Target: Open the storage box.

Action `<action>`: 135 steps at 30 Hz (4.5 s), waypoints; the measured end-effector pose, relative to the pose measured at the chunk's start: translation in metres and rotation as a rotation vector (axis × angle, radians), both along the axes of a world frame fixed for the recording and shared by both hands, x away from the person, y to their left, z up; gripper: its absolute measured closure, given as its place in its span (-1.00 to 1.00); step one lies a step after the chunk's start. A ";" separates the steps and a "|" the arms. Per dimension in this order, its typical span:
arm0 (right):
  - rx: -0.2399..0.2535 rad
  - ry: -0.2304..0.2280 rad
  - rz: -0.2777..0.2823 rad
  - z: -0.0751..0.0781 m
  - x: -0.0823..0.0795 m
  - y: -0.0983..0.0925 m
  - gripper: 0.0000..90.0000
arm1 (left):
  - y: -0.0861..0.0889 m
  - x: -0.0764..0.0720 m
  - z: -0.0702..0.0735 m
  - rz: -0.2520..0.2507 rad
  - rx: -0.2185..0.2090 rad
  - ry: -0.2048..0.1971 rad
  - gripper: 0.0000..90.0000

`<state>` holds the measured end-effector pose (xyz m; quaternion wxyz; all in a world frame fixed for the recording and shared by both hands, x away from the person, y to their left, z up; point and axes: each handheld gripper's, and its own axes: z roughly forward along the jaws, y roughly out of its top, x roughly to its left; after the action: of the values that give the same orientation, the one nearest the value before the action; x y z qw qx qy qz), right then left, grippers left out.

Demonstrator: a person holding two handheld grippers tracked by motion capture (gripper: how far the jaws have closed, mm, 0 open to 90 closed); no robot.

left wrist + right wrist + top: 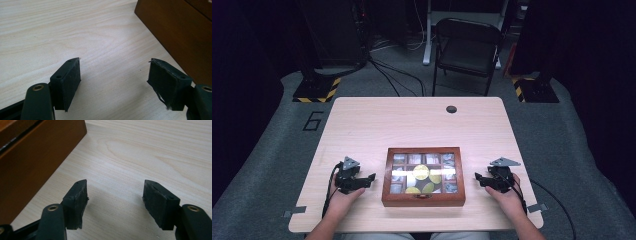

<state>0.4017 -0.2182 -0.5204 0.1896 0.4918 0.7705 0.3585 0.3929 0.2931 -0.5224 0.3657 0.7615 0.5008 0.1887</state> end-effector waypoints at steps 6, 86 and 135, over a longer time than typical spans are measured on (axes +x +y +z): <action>0.014 0.005 0.012 0.009 -0.006 0.000 -0.11 | -0.001 -0.006 0.009 -0.032 -0.021 0.021 -0.33; 0.068 -0.022 0.326 0.043 -0.092 0.047 0.07 | -0.041 -0.094 0.044 -0.250 -0.119 -0.013 -0.02; -0.012 -0.015 0.366 0.032 -0.093 0.054 0.33 | -0.054 -0.095 0.029 -0.288 -0.027 0.031 0.25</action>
<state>0.3082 -0.1646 -0.4882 0.1300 0.3393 0.8479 0.3860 0.2978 0.2387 -0.4935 0.3915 0.8232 0.3945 0.1158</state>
